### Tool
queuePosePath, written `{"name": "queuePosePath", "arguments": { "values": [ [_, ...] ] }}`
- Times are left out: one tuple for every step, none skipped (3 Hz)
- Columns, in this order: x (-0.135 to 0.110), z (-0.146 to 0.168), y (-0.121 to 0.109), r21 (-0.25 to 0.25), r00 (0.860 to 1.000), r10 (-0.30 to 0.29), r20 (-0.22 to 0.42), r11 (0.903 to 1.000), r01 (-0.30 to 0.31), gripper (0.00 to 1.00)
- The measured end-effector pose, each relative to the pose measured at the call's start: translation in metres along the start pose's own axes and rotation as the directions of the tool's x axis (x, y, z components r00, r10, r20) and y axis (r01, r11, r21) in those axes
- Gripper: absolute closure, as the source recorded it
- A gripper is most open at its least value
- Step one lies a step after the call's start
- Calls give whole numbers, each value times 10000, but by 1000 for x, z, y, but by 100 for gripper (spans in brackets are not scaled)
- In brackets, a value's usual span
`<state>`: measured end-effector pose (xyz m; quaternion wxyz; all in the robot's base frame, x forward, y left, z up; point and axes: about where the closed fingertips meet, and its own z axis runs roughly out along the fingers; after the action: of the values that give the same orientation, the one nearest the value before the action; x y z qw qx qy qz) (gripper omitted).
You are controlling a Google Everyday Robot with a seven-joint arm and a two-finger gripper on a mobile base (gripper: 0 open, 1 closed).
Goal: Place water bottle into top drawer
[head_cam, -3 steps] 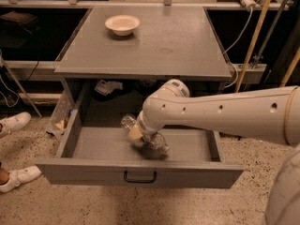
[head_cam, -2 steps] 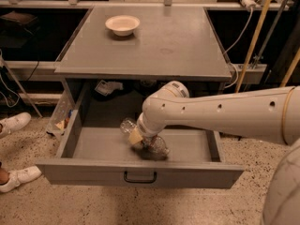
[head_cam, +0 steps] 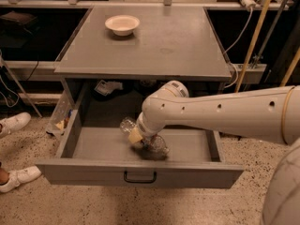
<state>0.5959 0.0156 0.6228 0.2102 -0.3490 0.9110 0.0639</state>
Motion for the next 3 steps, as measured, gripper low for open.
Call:
{"name": "queuePosePath", "arguments": {
  "values": [
    [0, 0, 0, 0, 10000, 0, 0, 10000, 0, 38],
    [0, 0, 0, 0, 10000, 0, 0, 10000, 0, 15],
    [0, 0, 0, 0, 10000, -1, 0, 10000, 1, 0]
  ]
}}
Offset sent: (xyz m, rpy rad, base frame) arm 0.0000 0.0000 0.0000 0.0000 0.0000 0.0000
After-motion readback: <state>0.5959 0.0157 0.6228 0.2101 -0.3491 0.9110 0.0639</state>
